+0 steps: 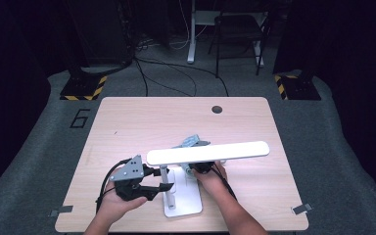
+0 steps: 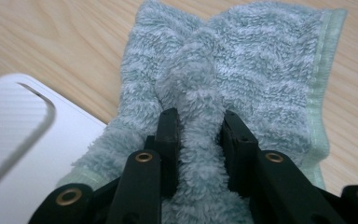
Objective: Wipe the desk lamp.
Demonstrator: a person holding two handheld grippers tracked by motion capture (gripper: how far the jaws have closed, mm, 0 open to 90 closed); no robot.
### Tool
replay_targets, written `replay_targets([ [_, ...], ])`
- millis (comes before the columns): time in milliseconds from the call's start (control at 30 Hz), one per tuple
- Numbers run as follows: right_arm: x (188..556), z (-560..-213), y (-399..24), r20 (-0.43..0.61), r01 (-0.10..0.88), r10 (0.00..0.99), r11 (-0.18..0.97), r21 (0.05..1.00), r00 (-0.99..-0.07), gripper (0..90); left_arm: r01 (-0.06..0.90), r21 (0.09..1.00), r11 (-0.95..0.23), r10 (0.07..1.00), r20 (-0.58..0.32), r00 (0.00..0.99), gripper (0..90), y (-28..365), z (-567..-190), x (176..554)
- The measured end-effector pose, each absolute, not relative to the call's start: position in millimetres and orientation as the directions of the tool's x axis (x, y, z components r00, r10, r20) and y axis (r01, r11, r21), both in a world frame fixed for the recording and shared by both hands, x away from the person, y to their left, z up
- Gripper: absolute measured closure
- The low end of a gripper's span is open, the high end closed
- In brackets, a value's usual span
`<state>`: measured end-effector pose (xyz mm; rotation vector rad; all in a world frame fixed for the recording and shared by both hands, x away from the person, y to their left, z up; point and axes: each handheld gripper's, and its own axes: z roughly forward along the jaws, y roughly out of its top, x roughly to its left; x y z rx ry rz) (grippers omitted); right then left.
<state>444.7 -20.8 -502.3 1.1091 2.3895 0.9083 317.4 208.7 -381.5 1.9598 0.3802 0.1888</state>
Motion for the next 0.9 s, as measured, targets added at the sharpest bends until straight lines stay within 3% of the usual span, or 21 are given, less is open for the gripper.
replay_targets([
  [500,440,-502,38,0.010,0.488,0.702,0.484,0.726,-0.712,69.3,0.167,0.915,-0.367,0.346,-0.032,0.938,52.6,209,-382,317],
  [900,439,-502,20,-0.065,0.470,0.697,0.547,0.693,-0.715,71.5,0.173,0.913,-0.369,0.374,-0.024,0.927,53.1,210,-382,315],
])
